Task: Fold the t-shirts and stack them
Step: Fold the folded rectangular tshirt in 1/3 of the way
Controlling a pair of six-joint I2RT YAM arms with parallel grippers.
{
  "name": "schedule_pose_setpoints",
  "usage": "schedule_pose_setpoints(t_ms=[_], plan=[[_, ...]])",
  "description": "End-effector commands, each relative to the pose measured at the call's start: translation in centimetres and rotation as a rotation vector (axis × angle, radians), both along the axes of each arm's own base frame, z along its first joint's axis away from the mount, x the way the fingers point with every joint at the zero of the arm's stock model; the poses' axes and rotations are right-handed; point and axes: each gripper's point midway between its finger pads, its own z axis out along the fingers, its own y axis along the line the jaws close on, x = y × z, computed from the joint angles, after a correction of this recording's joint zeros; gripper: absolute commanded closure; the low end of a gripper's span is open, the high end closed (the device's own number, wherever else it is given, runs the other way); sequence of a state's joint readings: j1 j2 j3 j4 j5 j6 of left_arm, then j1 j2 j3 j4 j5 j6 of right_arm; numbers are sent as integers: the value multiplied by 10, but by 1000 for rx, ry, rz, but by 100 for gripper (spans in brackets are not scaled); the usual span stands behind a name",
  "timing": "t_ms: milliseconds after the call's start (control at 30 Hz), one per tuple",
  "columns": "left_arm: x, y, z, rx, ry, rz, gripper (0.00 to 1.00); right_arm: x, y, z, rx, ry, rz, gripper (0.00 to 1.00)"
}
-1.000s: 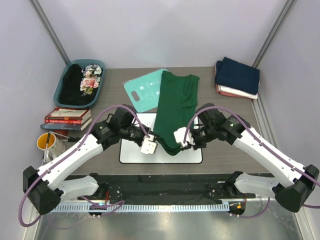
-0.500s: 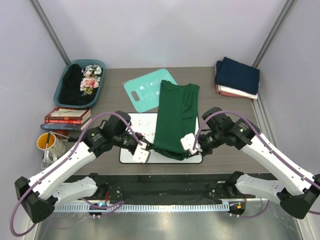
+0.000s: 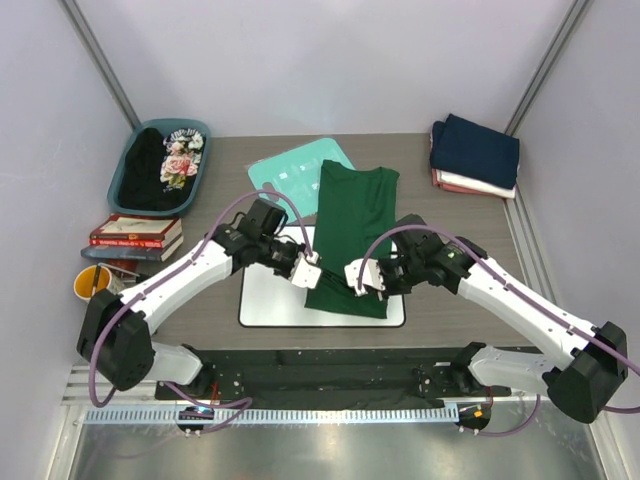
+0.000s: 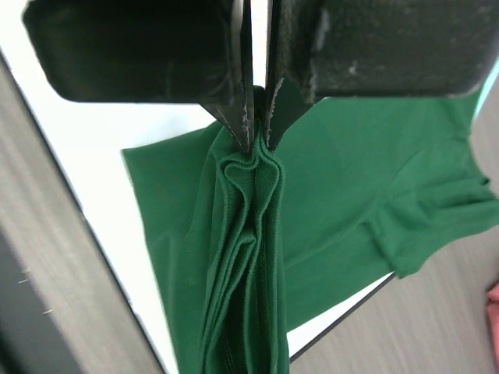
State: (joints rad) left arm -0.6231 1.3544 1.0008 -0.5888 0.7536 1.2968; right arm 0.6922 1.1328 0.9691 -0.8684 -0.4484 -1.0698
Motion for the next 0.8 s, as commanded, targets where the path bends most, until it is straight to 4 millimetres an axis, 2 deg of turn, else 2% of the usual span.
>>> schedule_pose_setpoints(t_ms=[0,67,100,167,233,567,667,700,733,767], plan=[[34,-9,22,-66,-108,-7,100,44,-7,7,1,-144,-120,99],[46,-10,23,-74,-121,3,100,58,-11,5,-10,-162,-152,99],[51,-10,15,-64,-108,6,100,65,-10,5,-6,-173,-162,99],[62,-11,16,-64,-119,14,100,80,-15,1,-17,-183,-198,99],[72,-11,7,-53,-110,19,100,93,-17,1,-14,-198,-220,99],[124,-19,-13,-51,-115,53,99,146,-28,-28,-60,-187,-287,99],[137,-21,-18,-67,-131,70,90,161,-32,-34,-69,-224,-338,98],[144,-20,-18,-73,-140,95,76,181,-36,-30,-69,-303,-398,94],[159,-26,-9,-115,-201,124,57,190,-38,-29,-61,-336,-450,87],[165,-25,-14,-123,-208,162,47,194,-42,-34,-70,-359,-474,68]])
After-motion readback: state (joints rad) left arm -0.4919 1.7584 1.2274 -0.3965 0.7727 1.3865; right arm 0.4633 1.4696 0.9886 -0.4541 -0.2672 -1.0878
